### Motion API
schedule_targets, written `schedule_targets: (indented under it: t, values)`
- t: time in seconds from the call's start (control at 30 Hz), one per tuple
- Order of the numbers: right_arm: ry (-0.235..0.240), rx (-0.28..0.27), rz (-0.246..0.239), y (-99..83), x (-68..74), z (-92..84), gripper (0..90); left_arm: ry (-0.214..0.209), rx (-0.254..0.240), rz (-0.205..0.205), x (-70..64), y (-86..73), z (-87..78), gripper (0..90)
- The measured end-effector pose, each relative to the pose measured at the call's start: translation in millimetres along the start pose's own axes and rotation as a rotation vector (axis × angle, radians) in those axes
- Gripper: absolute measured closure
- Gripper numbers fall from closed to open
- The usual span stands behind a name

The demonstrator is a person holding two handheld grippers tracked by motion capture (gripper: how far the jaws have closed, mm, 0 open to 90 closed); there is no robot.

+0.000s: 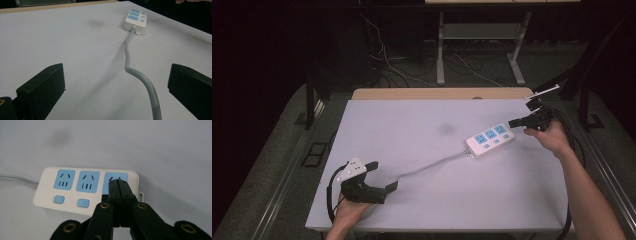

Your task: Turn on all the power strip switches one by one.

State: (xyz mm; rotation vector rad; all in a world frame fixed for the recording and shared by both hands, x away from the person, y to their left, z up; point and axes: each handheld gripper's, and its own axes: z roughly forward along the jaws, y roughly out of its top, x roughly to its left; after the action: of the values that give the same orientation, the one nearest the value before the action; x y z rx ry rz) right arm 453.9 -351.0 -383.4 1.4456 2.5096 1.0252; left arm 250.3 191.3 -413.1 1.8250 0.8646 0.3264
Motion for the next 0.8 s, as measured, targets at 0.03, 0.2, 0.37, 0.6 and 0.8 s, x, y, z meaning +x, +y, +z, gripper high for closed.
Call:
schedule_targets:
  t: [0.03, 0.2, 0.37, 0.6, 0.8]
  values:
    - [0.002, 0.002, -0.001, -0.2, -0.5, 0.7, 89.9, -0.001, -0.001, 0.000, -0.3, 0.0, 0.1, 0.0]
    - [0.009, 0.022, -0.001, -1.0, -1.1, 4.7, 89.9, 0.002, 0.000, 0.002, -0.3, 0.0, -0.3, 0.0]
    - [0.014, 0.042, -0.006, -2.0, -0.4, 9.3, 89.9, 0.003, -0.001, 0.003, -0.1, -0.1, -0.5, 0.0]
    - [0.023, 0.067, -0.015, -4.4, 0.9, 15.5, 89.9, 0.003, 0.001, 0.005, -0.4, -0.1, -0.7, 0.0]
    - [0.030, 0.085, -0.009, -11.1, 0.1, 22.9, 89.9, 0.002, 0.001, 0.005, -0.7, -0.2, -0.5, 0.0]
